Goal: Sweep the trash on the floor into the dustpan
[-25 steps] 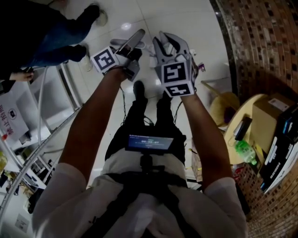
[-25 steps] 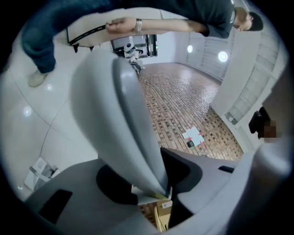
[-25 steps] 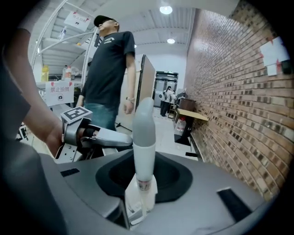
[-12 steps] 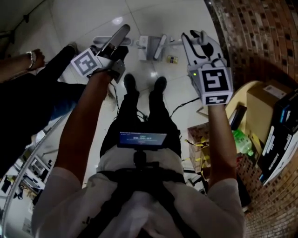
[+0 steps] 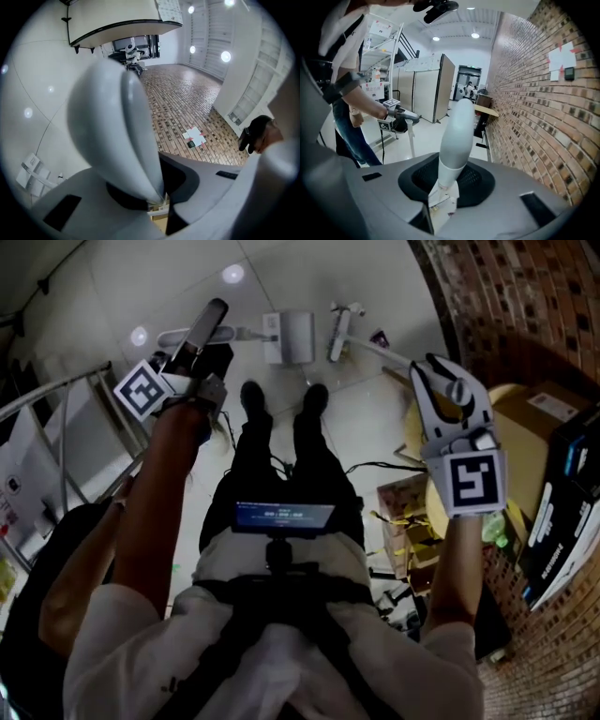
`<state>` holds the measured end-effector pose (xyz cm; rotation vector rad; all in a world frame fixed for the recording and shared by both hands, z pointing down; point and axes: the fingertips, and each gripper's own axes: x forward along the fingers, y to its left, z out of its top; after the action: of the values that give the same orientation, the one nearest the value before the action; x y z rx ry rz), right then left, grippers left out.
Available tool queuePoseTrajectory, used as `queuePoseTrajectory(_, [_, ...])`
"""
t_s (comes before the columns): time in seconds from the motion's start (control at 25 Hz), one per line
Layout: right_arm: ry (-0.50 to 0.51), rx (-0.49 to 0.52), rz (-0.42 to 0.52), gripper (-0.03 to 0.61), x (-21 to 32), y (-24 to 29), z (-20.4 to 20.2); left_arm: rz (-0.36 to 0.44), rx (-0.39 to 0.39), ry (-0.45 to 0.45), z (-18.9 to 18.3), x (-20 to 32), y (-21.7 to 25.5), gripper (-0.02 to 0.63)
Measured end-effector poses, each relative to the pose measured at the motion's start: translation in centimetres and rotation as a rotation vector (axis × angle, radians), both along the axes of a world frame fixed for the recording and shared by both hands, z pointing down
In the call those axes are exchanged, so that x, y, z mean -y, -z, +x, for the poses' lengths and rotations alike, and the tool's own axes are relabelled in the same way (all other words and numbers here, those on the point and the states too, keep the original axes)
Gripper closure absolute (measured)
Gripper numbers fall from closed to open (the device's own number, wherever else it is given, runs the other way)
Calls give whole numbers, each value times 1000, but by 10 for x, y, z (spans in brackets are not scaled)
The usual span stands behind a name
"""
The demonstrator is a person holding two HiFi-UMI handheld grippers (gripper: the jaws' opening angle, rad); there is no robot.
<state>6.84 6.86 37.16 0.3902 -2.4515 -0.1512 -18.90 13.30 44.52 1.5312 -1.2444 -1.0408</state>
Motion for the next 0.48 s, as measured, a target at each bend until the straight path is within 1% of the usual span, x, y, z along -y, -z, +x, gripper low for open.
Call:
queuePoseTrajectory(0.24, [23, -123, -17, 494, 2, -43, 42, -10, -3, 4, 27, -1, -5, 577])
queuePoseTrajectory(0.32, [4, -163, -45, 495, -1, -65, 50, -13, -10, -6, 35, -3, -6, 577])
queuePoseTrajectory(0.4, [-9, -168, -70, 495, -5, -85, 53, -20, -17, -16, 39, -6, -8, 577])
queuePoseTrajectory(0.48, [-26, -138, -87, 495, -11, -95, 52, -24, -23, -30, 41, -11, -10, 576])
